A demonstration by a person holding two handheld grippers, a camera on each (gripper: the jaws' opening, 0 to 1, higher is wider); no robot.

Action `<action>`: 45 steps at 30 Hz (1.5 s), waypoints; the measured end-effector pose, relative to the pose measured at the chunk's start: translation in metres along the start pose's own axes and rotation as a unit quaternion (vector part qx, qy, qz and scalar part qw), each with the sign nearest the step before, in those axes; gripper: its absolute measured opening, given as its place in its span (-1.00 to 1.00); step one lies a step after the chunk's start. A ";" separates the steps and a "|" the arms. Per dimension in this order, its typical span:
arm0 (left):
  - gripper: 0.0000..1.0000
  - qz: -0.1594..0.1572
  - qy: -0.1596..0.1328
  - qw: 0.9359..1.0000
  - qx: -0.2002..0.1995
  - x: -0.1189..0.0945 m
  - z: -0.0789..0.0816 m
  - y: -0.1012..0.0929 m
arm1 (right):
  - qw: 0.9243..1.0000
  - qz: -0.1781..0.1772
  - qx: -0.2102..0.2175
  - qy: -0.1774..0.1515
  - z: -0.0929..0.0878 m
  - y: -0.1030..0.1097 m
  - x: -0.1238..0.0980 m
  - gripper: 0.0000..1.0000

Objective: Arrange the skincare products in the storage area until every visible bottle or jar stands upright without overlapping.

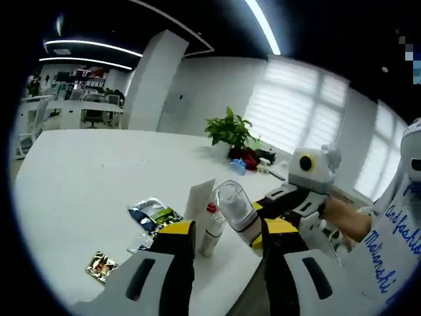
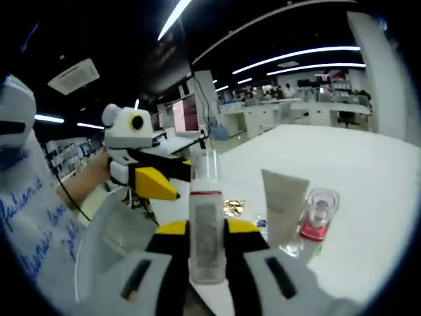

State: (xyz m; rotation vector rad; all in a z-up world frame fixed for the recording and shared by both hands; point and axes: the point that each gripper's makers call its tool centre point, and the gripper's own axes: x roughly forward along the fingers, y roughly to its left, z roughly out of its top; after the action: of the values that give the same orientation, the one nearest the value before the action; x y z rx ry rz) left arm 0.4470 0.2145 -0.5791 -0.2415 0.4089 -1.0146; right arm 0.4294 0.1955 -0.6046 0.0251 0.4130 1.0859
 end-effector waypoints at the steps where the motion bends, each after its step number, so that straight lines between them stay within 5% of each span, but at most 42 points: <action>1: -0.26 -0.004 -0.002 1.000 -0.003 0.001 0.001 0.000 | 1.000 0.005 0.001 0.000 0.000 0.003 0.001 -0.62; 7: -0.35 -0.053 -0.028 0.998 -0.035 0.006 0.010 -0.011 | 1.000 0.028 0.004 -0.013 0.004 0.016 0.006 -0.62; 19: -0.55 -0.089 -0.021 0.994 -0.059 0.010 0.009 -0.017 | 0.999 0.050 -0.005 -0.011 0.003 0.023 0.011 -0.61; 27: -0.59 -0.037 0.009 0.999 -0.027 0.019 0.002 -0.005 | 0.995 -0.007 -0.079 0.056 -0.015 0.012 0.014 -0.41; 36: -0.59 -0.002 0.021 1.000 -0.017 0.021 -0.006 0.002 | 0.990 -0.060 -0.094 0.085 -0.025 0.000 0.017 -0.43; 41: -0.59 -0.034 0.054 0.998 0.026 0.017 -0.013 -0.007 | 0.992 -0.003 -0.096 0.081 -0.022 0.014 0.019 -0.50; 45: -0.59 -0.093 0.095 0.988 0.084 0.007 -0.021 -0.017 | 0.992 0.054 -0.093 0.071 -0.022 0.024 0.017 -0.50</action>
State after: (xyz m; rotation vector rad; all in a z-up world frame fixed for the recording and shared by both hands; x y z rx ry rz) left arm 0.4275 0.1994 -0.5931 -0.0309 0.4765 -1.2535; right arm 0.4083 0.2175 -0.6250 -0.1989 0.4406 1.2339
